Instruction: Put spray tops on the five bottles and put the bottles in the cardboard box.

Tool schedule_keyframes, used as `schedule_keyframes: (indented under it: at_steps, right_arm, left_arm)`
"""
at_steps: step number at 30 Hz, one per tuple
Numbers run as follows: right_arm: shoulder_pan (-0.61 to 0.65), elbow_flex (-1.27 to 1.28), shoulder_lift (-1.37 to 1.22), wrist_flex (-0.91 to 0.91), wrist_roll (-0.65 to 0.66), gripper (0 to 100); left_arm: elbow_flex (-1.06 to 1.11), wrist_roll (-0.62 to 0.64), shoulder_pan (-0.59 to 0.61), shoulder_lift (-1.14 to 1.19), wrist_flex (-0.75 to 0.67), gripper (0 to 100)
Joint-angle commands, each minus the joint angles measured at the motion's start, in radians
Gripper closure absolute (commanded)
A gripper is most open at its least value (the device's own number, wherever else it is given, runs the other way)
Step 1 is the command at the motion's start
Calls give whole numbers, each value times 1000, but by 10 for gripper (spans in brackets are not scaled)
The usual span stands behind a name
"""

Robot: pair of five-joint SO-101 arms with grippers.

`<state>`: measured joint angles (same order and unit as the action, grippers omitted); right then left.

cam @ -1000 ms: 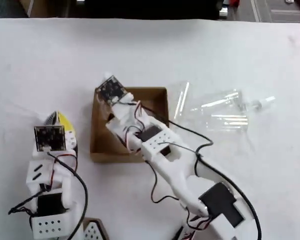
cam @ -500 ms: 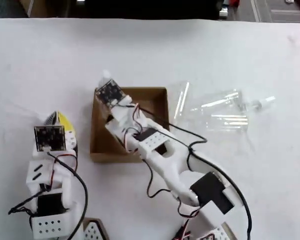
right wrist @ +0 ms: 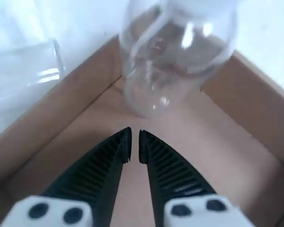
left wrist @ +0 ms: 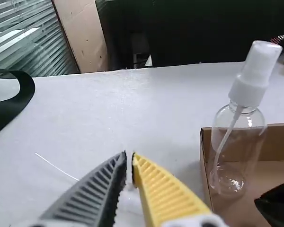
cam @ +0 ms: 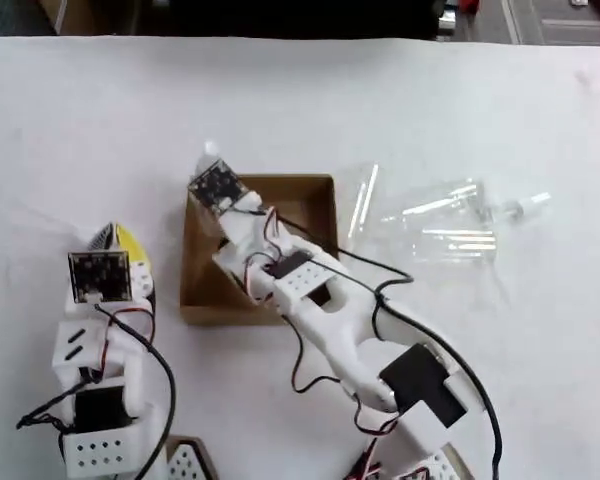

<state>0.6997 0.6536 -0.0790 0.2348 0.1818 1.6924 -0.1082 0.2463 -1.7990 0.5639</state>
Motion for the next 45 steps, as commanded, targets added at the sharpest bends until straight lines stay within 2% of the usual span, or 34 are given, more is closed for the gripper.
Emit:
schedule_keyframes:
  at_steps: [1,9,15,20,28,32,38,41,45]
  right_arm:
    - [-2,-35,136,157,9,982]
    - [-39,-35,499,496,9,982]
    - [-271,18,737,624,5,981]
    - [-423,272,874,475,2,981]
    - [-487,704,1112,73,0,981]
    - [-487,878,1250,-65,8,981]
    - [-452,1028,1483,-87,14,980]
    - [-452,1043,1569,-21,98,980]
    - [-452,1043,1632,74,173,980]
  left_arm:
    - [0,5,-7,-13,3,976]
    - [0,5,12,-13,3,976]
    - [0,5,21,-13,3,976]
    - [0,5,21,-13,3,976]
    - [0,9,87,-13,2,976]
    - [0,6,91,-13,2,976]
    - [-8,-46,120,-12,5,976]
    - [-38,-52,122,-8,15,976]
    - [-135,-54,120,-8,118,976]
